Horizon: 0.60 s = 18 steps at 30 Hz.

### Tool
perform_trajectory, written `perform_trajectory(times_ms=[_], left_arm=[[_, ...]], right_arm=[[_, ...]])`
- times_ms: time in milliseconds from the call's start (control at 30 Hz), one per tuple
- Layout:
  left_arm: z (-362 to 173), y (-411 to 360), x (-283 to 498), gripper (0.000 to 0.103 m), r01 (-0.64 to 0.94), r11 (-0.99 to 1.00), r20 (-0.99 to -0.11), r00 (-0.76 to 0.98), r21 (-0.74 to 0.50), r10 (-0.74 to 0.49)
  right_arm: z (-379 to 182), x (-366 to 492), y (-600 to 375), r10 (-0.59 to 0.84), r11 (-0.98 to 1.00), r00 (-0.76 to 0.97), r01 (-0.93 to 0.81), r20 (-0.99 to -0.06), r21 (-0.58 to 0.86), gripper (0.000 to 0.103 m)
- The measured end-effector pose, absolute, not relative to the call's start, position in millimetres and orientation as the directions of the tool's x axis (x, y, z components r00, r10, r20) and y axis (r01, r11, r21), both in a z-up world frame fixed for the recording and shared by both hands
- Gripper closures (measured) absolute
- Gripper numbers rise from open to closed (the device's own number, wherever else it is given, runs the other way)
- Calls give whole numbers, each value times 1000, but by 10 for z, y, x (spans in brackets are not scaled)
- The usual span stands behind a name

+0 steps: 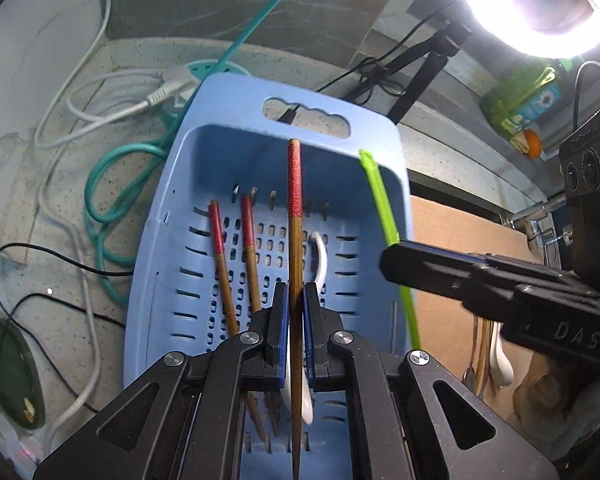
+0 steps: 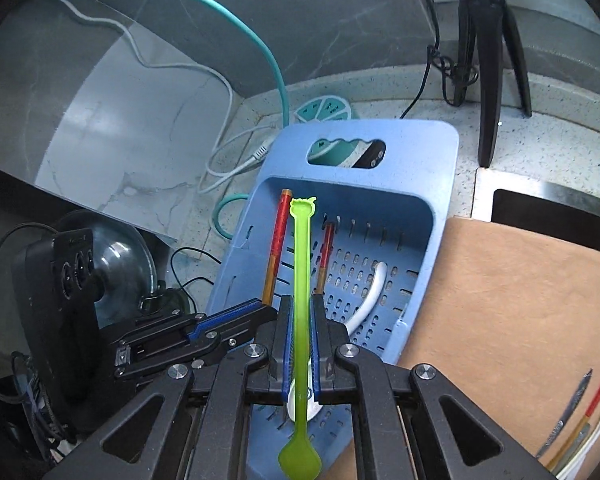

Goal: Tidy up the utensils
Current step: 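Carry the green spoon and chopstick to the basket with both tools, then release both utensils into the basket and open both tools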

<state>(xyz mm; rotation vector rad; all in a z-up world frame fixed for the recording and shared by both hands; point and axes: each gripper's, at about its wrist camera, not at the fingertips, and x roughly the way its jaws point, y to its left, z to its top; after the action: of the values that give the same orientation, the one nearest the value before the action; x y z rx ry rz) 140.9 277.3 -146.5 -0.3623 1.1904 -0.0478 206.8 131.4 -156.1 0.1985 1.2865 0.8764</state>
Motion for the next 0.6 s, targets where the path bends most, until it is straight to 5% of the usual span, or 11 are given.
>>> perform_trajectory(times_ms=[600], left_arm=[[-1602, 2872, 1421, 94, -203, 936, -917, 340, -289, -210]], right_arm=[[-1697, 2092, 1478, 621, 696, 19, -475, -784, 539, 94]])
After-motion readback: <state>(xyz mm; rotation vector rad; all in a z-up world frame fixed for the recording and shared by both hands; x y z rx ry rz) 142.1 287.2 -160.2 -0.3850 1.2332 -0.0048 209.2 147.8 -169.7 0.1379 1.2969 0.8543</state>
